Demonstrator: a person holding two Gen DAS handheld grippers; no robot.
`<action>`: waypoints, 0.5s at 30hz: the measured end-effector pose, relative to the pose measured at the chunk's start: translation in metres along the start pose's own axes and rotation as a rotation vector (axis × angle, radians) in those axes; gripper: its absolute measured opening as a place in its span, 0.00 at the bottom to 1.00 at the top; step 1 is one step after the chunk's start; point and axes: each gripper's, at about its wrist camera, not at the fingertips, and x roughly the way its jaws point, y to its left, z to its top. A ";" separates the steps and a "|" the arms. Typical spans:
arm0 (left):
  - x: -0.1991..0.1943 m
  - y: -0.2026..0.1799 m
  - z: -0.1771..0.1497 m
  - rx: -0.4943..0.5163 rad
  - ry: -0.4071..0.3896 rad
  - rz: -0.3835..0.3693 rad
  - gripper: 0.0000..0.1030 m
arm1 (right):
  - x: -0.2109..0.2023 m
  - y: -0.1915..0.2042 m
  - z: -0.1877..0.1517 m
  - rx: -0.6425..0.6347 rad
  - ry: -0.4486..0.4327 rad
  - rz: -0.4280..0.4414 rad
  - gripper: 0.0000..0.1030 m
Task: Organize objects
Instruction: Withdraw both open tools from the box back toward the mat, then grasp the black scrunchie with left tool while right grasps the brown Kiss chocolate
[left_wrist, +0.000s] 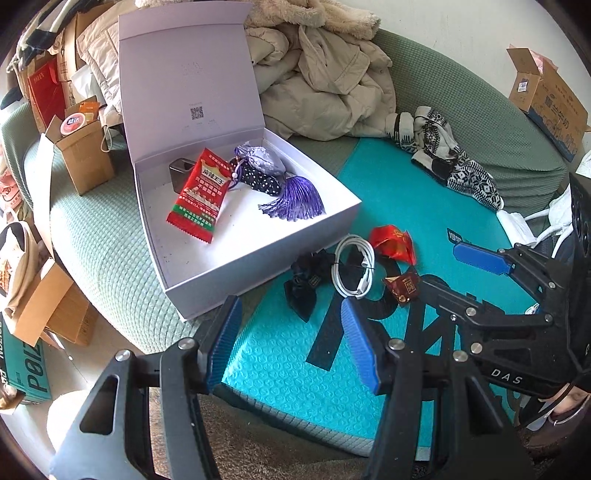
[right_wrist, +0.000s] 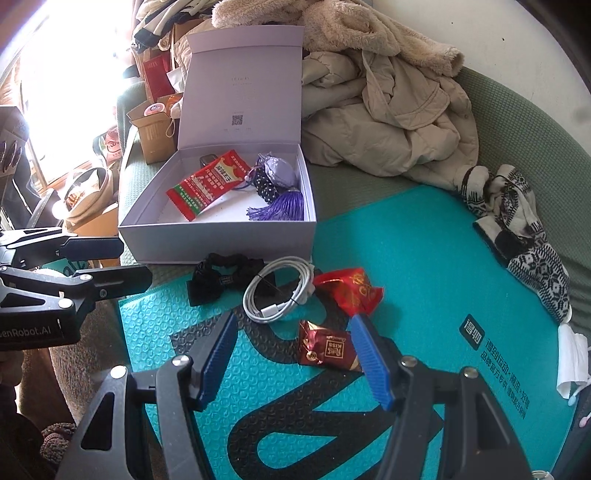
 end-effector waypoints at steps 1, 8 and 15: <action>0.005 -0.001 -0.002 -0.001 0.007 -0.007 0.53 | 0.003 -0.002 -0.003 0.002 0.004 0.001 0.62; 0.034 -0.002 -0.008 -0.020 0.047 -0.029 0.53 | 0.024 -0.021 -0.016 0.047 0.029 0.013 0.62; 0.055 -0.004 -0.006 -0.017 0.059 -0.029 0.52 | 0.049 -0.039 -0.027 0.097 0.076 0.018 0.69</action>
